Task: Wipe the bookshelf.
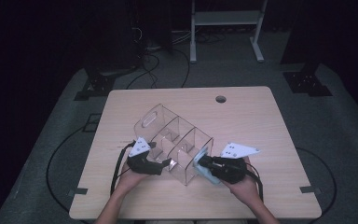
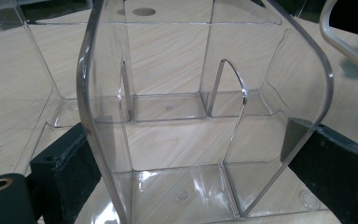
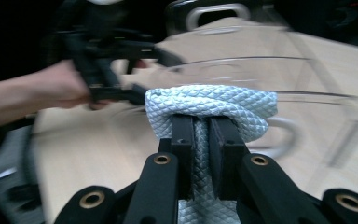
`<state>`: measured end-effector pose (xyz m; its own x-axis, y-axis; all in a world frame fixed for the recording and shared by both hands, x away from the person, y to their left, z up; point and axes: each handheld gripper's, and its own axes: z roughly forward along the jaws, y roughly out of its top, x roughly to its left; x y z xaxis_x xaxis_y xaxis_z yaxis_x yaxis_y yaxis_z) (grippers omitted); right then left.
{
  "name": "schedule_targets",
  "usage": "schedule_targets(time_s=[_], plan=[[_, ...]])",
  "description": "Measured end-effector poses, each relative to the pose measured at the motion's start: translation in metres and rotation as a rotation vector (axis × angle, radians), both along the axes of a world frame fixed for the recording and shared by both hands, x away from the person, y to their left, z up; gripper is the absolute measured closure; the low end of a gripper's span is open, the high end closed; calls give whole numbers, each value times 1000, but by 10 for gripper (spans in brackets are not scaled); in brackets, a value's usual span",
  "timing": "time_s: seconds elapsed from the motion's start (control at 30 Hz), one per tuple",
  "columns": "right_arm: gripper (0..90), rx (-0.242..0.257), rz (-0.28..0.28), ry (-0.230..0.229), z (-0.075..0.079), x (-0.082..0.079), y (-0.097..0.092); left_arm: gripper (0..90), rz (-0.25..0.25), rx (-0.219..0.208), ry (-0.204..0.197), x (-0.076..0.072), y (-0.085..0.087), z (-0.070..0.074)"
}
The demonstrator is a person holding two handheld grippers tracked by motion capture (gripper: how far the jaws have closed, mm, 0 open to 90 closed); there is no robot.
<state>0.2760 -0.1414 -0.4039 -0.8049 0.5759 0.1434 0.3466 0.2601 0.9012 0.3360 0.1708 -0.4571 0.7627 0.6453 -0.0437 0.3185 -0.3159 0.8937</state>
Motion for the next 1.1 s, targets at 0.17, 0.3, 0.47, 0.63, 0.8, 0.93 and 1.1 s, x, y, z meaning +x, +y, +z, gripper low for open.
schedule_targets(time_s=[0.17,0.3,0.47,0.63,0.8,0.93,1.1], plan=[[807,-16,-9,-12,0,5,-6,59,-6,8,0,1,-1,1],[809,-8,-66,-6,-2,16,-18,59,-3,7,-1,0,-3,1],[811,-20,-14,-18,-1,4,-5,58,-13,12,4,0,0,1],[811,-16,-61,-13,-3,16,-19,61,-16,16,0,0,-2,2],[812,-12,-125,7,-7,26,-30,59,-13,13,-1,-1,-2,1],[811,-25,-60,-6,-5,13,-16,58,-15,11,2,0,-1,1],[812,-20,-137,-5,-5,30,-34,60,-21,13,-3,-1,-3,1]])
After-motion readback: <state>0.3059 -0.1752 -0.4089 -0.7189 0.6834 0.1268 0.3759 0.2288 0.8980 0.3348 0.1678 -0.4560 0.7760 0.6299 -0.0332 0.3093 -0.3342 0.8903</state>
